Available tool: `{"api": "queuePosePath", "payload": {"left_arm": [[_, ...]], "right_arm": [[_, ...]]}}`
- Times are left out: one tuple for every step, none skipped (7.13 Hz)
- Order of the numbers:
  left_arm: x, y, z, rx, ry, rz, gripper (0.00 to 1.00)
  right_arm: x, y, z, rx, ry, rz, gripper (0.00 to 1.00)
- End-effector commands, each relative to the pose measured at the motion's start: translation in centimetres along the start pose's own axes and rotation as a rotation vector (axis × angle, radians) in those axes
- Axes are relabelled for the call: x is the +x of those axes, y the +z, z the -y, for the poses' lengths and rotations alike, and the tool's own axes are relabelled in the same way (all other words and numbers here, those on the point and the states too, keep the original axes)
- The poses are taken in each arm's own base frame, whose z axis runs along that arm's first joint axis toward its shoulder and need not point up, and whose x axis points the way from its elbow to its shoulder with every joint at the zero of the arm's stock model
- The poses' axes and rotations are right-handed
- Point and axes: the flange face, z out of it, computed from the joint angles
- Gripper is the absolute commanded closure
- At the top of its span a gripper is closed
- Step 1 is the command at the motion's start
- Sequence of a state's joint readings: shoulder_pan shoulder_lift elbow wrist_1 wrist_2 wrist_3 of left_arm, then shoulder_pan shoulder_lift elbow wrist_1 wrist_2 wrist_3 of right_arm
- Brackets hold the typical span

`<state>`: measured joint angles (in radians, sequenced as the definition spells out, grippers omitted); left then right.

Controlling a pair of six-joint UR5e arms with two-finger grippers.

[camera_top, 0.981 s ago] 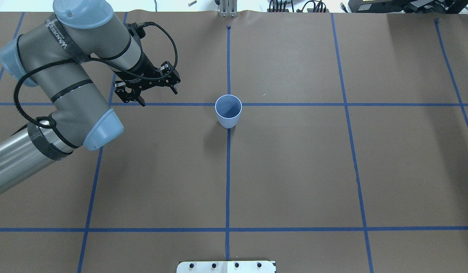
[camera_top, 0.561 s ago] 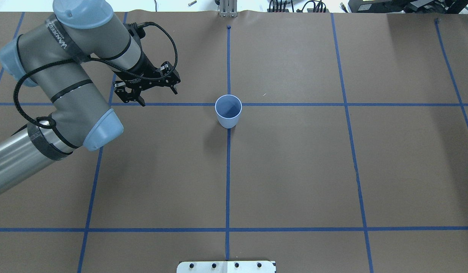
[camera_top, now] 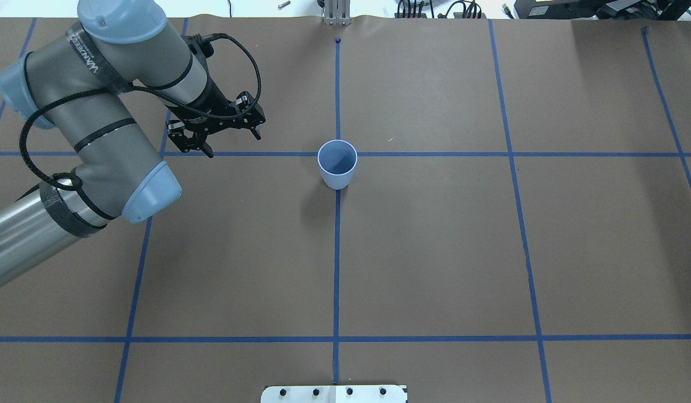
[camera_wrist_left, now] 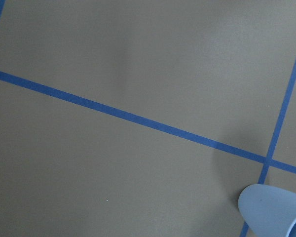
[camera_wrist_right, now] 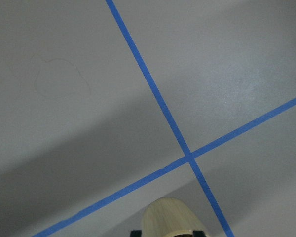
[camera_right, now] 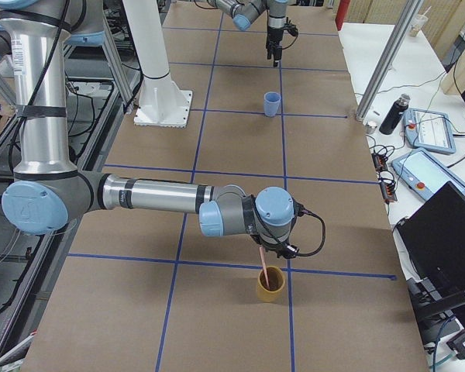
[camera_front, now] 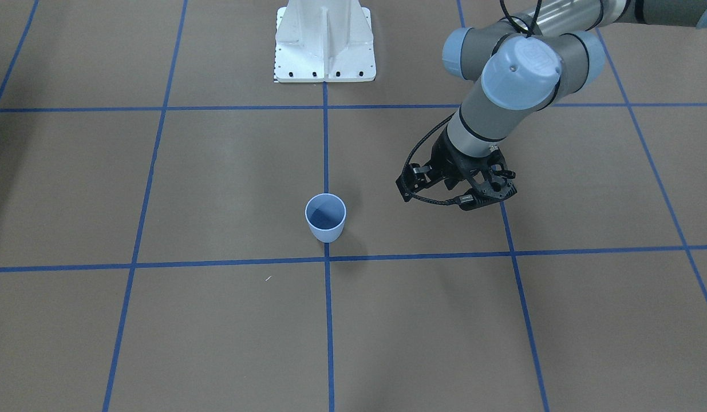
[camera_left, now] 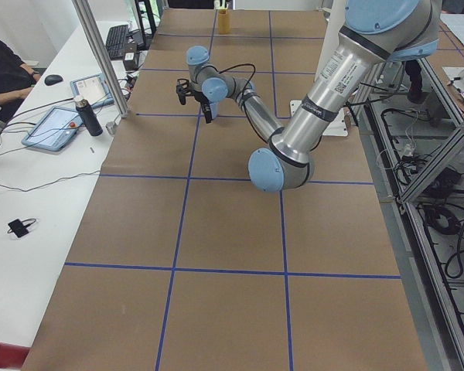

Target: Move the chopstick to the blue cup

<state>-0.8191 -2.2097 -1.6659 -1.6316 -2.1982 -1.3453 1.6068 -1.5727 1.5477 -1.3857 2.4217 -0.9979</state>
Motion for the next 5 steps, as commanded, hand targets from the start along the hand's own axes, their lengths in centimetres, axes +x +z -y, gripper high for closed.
{"api": "queuePosePath", "payload": {"left_arm": [[-0.2, 0.1, 0.0, -0.001, -0.002, 0.003, 0.02], [-0.2, 0.1, 0.0, -0.001, -0.002, 0.003, 0.02], [-0.2, 0.1, 0.0, 0.0, -0.001, 0.001, 0.02], [-0.3, 0.1, 0.1, 0.001, 0.0, 0.002, 0.02], [-0.8, 0.2, 0.2, -0.001, -0.003, 0.006, 0.02]], "right_arm": [[0.6, -1.5, -0.8, 0.008, -0.015, -0.025, 0.46], [0.8, -1.8, -1.2, -0.003, -0.038, -0.037, 0.46], [0.6, -1.2, -2.2, -0.024, -0.063, -0.032, 0.45], [0.3, -1.0, -2.7, -0.034, -0.074, -0.033, 0.43], [0.0, -0.7, -3.2, -0.043, -0.072, -0.029, 0.43]]}}
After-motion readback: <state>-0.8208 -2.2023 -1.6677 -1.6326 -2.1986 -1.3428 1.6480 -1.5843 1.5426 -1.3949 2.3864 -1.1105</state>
